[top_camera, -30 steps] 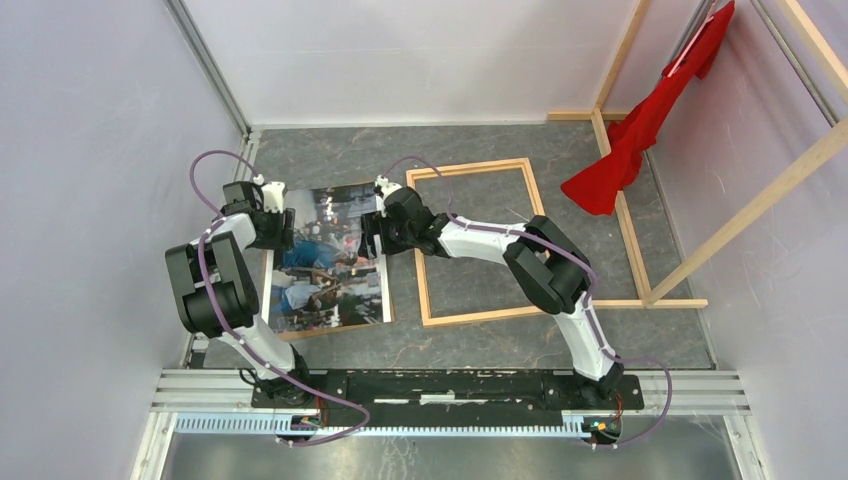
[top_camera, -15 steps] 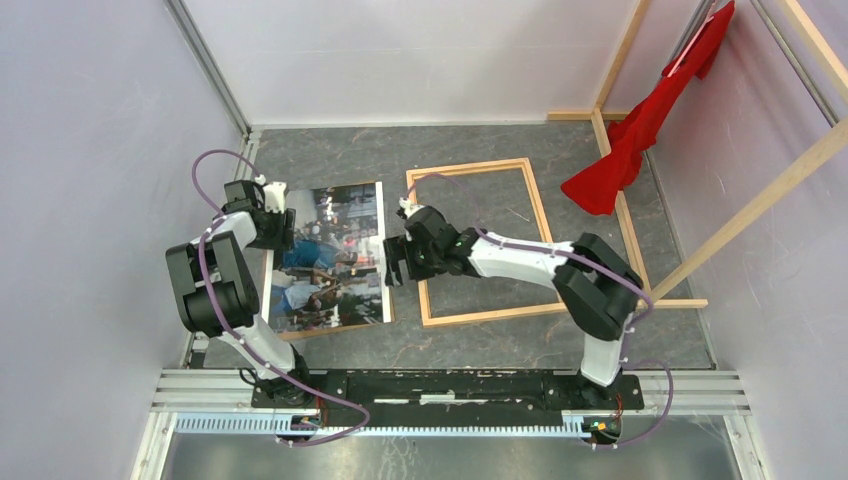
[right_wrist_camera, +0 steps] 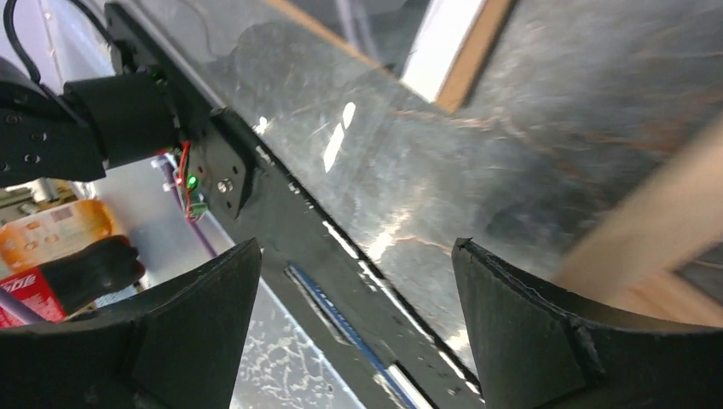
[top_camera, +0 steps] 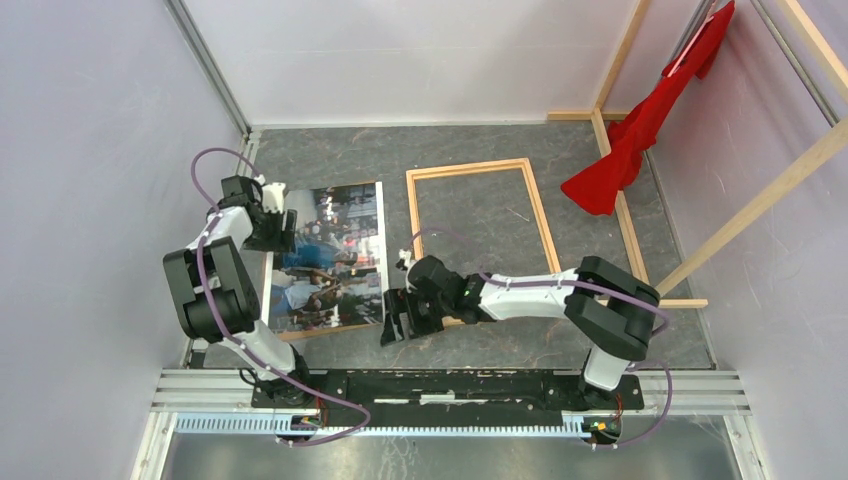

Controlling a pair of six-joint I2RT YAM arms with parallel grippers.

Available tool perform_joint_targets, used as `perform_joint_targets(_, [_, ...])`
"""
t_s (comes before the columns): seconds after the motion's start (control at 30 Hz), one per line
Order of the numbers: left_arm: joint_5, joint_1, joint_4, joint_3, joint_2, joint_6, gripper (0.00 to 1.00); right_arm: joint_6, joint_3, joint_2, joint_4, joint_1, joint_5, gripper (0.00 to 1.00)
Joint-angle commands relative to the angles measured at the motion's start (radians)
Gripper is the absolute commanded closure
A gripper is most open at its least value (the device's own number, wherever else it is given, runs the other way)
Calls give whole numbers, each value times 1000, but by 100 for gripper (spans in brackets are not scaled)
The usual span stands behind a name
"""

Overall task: Put the photo into the frame
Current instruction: Pick up the photo frame item at the center of the board.

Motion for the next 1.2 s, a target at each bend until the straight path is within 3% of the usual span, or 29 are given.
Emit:
perform_joint_targets(0.0, [9,18,-93,91,-119,30,18,119,-4,53,163,47,-40,11])
perform_joint_targets(0.2, [-69,94,-132,86,-243,116,10,187,-6,78,202,89,23,12])
perform_joint_targets(0.53, [-209,193,63,-143,-244,186,11,274,-22,118,248,110,148,12])
perform_joint_targets(0.77, [-158,193,99,-222,-188,178,13,307,-34,142,269,111,205,12])
perform_joint_targets(1.17, [-123,193,117,-323,-139,208,17,362,17,226,462,120,142,12])
